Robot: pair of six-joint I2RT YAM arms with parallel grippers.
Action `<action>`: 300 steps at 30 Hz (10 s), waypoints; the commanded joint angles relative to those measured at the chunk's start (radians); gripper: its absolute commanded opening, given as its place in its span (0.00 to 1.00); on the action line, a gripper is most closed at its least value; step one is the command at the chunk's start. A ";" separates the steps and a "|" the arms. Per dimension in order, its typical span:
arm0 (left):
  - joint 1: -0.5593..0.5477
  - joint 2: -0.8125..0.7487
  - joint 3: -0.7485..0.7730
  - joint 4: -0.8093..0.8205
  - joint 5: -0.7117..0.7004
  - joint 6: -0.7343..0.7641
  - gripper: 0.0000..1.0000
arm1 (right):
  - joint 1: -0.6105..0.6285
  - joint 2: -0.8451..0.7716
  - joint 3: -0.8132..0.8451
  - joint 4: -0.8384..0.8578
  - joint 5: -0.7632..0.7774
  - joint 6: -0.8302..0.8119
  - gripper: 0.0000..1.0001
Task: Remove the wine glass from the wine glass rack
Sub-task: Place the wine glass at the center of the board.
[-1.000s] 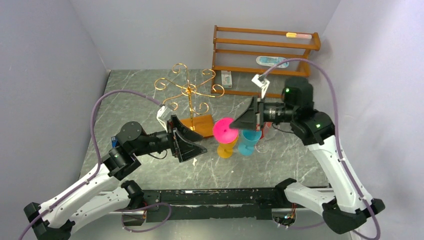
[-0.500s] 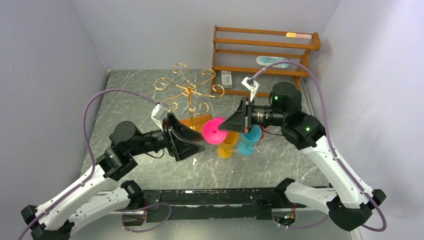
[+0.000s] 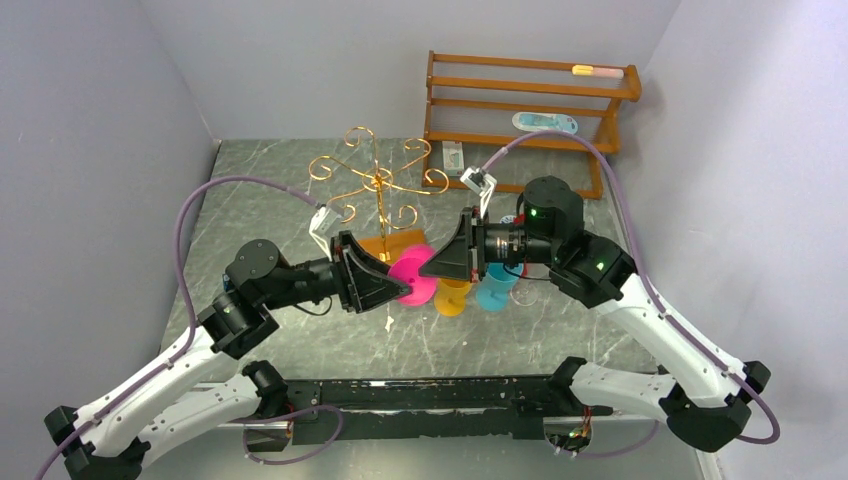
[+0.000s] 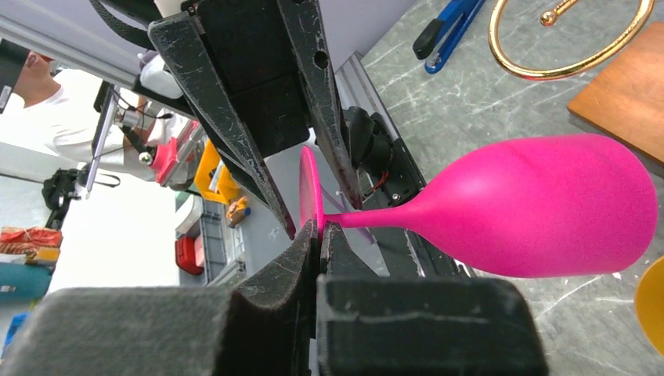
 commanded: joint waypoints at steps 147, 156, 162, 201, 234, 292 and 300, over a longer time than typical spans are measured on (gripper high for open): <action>0.002 -0.063 -0.105 -0.078 0.563 0.580 0.05 | -0.238 -0.012 -0.288 0.417 -0.584 0.344 0.34; 0.002 -0.080 -0.129 -0.097 0.566 0.601 0.05 | -0.232 -0.012 -0.305 0.476 -0.565 0.385 0.15; 0.004 -0.080 -0.126 -0.109 0.552 0.599 0.06 | -0.225 -0.021 -0.303 0.481 -0.565 0.381 0.00; 0.002 -0.089 -0.024 -0.353 0.432 0.681 0.70 | -0.202 -0.046 -0.222 0.087 -0.412 0.086 0.00; 0.002 -0.149 -0.033 -0.403 -0.314 0.533 0.93 | 0.281 -0.041 -0.058 -0.422 0.605 -0.100 0.00; 0.003 -0.192 -0.006 -0.438 -0.478 0.514 0.97 | 0.471 -0.015 -0.396 -0.344 1.173 0.122 0.03; 0.002 -0.193 -0.001 -0.445 -0.476 0.515 0.97 | 0.370 -0.005 -0.381 -0.319 1.076 0.047 0.02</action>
